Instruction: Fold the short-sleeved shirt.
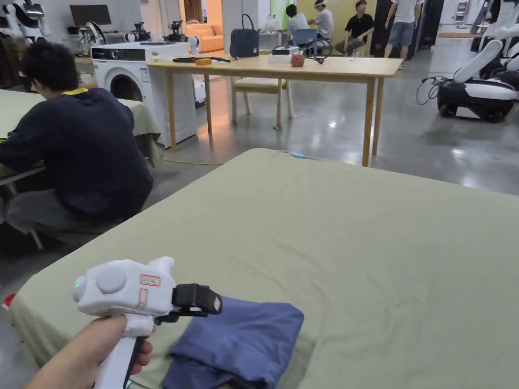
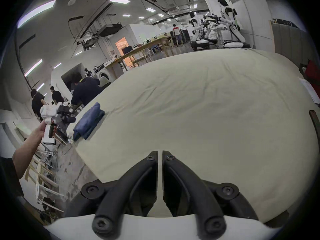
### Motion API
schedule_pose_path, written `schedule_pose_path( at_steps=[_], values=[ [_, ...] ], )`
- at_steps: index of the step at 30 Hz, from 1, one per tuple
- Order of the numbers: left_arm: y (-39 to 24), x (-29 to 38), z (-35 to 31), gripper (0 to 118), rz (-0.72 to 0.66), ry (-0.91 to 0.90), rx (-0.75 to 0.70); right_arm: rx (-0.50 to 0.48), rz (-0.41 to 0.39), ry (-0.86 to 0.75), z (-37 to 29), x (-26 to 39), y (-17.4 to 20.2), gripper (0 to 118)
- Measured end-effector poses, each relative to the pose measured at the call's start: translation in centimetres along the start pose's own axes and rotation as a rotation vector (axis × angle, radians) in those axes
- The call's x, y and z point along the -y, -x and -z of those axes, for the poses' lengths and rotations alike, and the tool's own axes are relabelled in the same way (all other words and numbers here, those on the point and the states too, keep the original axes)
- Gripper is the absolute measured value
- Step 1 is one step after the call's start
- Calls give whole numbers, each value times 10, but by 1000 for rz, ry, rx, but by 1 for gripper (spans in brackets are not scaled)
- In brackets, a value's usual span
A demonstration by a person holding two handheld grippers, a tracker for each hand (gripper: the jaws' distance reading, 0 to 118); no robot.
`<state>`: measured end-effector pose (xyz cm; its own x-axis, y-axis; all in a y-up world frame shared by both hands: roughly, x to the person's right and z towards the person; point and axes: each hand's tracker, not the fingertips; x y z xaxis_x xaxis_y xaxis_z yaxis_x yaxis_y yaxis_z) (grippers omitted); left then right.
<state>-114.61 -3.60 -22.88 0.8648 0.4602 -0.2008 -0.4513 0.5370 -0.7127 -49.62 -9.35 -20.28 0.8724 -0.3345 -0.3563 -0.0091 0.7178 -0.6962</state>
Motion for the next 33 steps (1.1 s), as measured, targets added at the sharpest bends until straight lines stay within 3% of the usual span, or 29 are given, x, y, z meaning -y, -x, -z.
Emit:
schedule_pose_path(
  at_steps=[2, 6, 7, 9, 11, 15, 19, 22, 25, 27, 33],
  values=[
    [0, -3, -3, 104, 66, -57, -79, 9, -8, -13, -6, -3, -3, 6],
    [-74, 14, -15, 95, 215, -176, -146, 56, 1, -64, -26, -19, -18, 6],
    [-100, 20, -14, 80, 262, -201, -128, 94, 8, -94, -33, -28, -23, 6],
    [-155, 34, -6, 10, 358, -228, -53, 182, 4, -154, -47, -52, -30, 6],
    [-201, 43, 0, 7, 407, -340, -63, 254, -28, -233, -65, -80, -32, 6],
    [-301, 64, -2, 7, 417, -551, 92, 311, -122, -390, -107, -136, -28, 6],
    [-400, 75, -6, 8, 579, -655, -15, 415, -234, -519, -136, -179, -25, 6],
    [-442, 81, -12, 8, 594, -700, -24, 489, -284, -582, -151, -196, -24, 6],
    [-457, 87, -16, 8, 537, -689, 8, 521, -259, -591, -156, -205, -29, 6],
    [-464, 88, -18, 8, 536, -678, 13, 454, -222, -584, -160, -207, -32, 6],
    [-470, 85, -19, 11, 572, -668, -16, 458, -239, -581, -156, -206, -36, 8]
  ],
)
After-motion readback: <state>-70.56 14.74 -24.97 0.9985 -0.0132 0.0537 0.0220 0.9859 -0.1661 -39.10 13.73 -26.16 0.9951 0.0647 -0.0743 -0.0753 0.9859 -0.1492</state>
